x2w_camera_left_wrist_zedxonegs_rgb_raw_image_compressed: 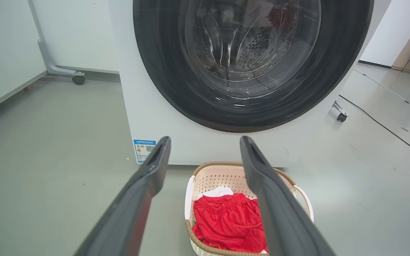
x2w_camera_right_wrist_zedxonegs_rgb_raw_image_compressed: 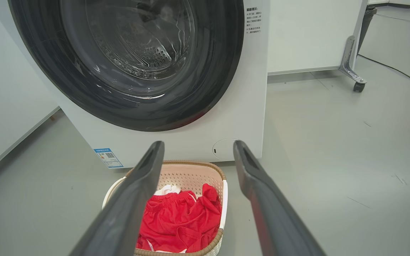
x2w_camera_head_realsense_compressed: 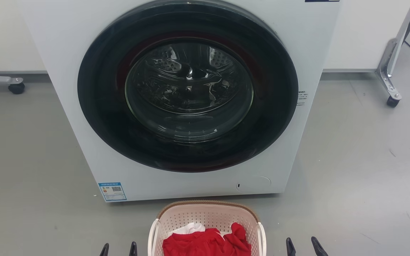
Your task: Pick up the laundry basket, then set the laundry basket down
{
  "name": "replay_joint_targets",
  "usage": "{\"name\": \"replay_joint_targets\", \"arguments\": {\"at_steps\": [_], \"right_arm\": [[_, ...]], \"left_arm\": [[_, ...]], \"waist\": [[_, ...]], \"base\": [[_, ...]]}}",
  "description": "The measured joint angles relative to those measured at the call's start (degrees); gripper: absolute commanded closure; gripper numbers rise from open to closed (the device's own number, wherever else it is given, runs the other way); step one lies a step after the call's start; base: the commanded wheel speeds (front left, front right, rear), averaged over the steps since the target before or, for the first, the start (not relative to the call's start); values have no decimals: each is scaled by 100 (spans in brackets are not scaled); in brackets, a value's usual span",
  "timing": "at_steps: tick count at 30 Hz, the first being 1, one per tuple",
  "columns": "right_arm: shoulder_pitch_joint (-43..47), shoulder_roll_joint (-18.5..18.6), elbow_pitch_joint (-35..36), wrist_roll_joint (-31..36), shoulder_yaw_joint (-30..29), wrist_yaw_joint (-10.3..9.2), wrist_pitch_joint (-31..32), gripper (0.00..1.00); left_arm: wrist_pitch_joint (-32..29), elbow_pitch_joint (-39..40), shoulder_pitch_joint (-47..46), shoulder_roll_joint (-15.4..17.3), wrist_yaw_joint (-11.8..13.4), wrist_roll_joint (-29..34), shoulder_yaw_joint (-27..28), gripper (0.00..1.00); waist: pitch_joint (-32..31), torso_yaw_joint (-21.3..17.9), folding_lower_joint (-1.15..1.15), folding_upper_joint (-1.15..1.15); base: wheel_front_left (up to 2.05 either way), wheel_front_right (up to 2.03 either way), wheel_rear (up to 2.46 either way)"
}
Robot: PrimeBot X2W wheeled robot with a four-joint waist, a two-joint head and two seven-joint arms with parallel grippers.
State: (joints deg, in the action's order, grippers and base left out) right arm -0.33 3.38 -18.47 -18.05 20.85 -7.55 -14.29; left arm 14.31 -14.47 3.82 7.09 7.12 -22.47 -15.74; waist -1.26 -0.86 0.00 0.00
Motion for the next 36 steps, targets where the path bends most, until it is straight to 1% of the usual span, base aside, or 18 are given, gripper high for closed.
{"name": "replay_joint_targets", "arguments": {"at_steps": [3, 20, 35, 36], "right_arm": [[15, -13, 102, 64, -47, 0, 0, 0], [138, -37, 382, 354, -182, 0, 0, 0], [206, -42, 533, 345, -181, 0, 0, 0], [206, -42, 535, 344, -180, 0, 0, 100]], "left_arm": [[0, 21, 15, -12, 0, 107, 43, 0], [0, 93, 18, -86, 0, 242, 177, 0], [0, 136, 19, -141, 0, 283, 248, 0], [0, 137, 19, -142, 0, 286, 256, 100]], "waist": [[9, -1, 0, 0], [44, 17, 0, 0], [65, 19, 0, 0], [65, 19, 0, 0]], "base": [[0, 0, 0], [0, 0, 0], [0, 0, 0], [0, 0, 0]]}}
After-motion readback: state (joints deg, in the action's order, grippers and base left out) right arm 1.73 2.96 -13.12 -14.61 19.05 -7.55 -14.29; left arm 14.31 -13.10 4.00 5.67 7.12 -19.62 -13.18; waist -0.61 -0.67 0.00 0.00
